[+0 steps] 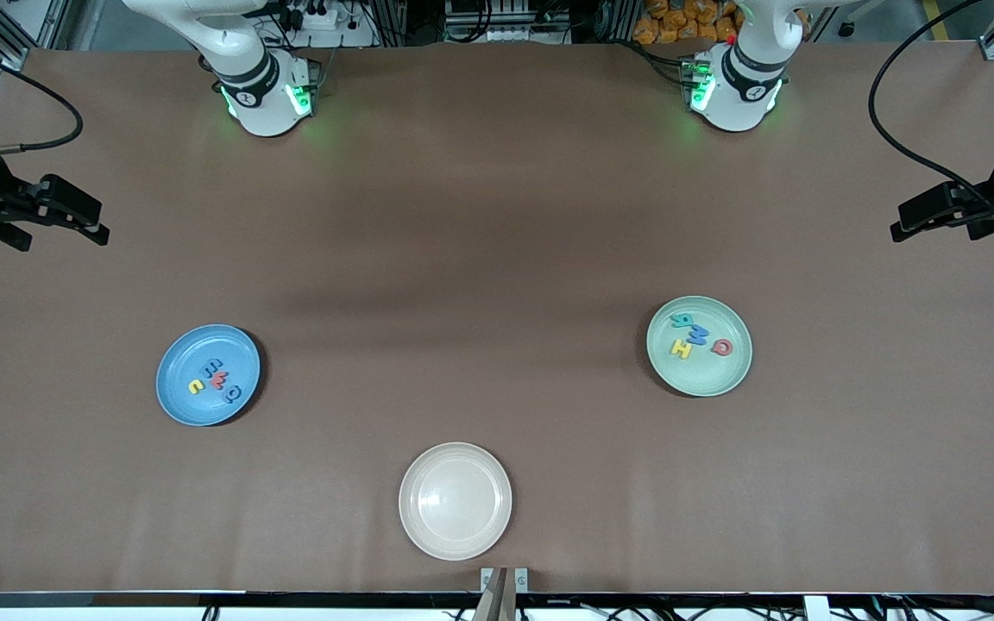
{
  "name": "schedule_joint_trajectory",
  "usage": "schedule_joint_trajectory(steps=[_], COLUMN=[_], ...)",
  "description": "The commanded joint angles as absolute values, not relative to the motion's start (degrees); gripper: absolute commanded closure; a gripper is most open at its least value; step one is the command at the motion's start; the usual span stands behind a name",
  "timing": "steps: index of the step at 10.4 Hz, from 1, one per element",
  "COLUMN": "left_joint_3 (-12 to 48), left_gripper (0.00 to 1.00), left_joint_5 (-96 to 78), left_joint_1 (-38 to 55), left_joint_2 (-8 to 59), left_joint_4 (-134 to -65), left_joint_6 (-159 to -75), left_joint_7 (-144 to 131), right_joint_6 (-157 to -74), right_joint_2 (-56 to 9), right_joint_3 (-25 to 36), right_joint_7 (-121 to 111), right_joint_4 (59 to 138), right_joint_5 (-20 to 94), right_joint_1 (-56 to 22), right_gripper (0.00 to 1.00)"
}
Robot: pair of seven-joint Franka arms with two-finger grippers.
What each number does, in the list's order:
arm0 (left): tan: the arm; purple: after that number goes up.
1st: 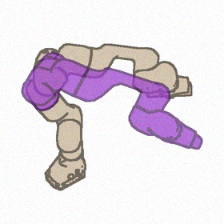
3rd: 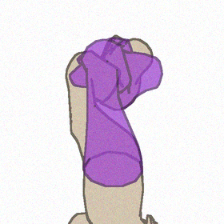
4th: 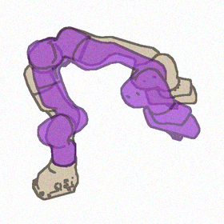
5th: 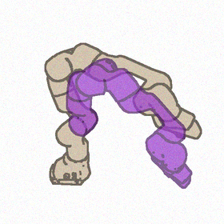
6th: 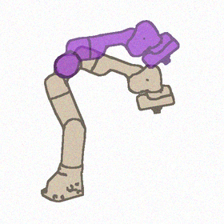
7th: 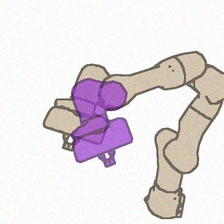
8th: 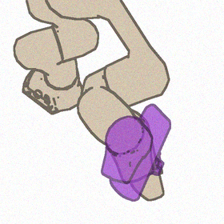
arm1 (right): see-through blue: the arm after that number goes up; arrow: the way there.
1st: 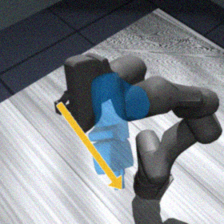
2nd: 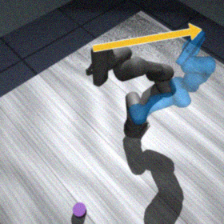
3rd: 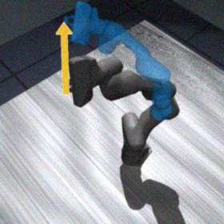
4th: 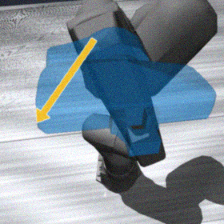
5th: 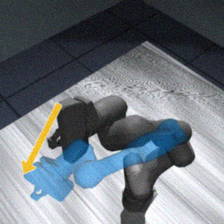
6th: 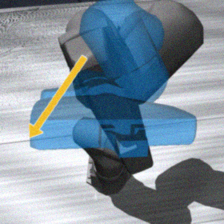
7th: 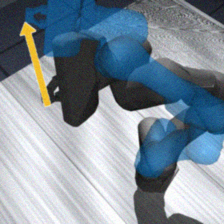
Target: Sort upper and lower case letters into plates
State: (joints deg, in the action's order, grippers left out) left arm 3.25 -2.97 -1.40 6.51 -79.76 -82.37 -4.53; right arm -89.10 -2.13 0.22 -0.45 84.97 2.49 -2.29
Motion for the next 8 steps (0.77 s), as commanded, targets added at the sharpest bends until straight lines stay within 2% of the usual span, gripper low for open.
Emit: schedule_joint_trajectory(steps=[1, 8], left_joint_3=[3.3, 3.3], left_gripper=[0.0, 0.0], left_joint_5=[-3.8, -3.7], left_joint_1=[-1.3, -1.2], left_joint_2=[6.0, 6.1], left_joint_4=[-80.0, -80.0], left_joint_6=[-81.7, -81.7], left_joint_7=[-3.4, -3.5], right_joint_6=[-87.8, -87.7], right_joint_2=[-1.5, -1.4], right_joint_3=[-0.7, -0.6], right_joint_7=[-1.2, -1.1], right_joint_4=[84.6, 84.6], right_joint_5=[2.8, 0.0], right_joint_1=[-1.1, -1.7], right_gripper=[0.0, 0.0])
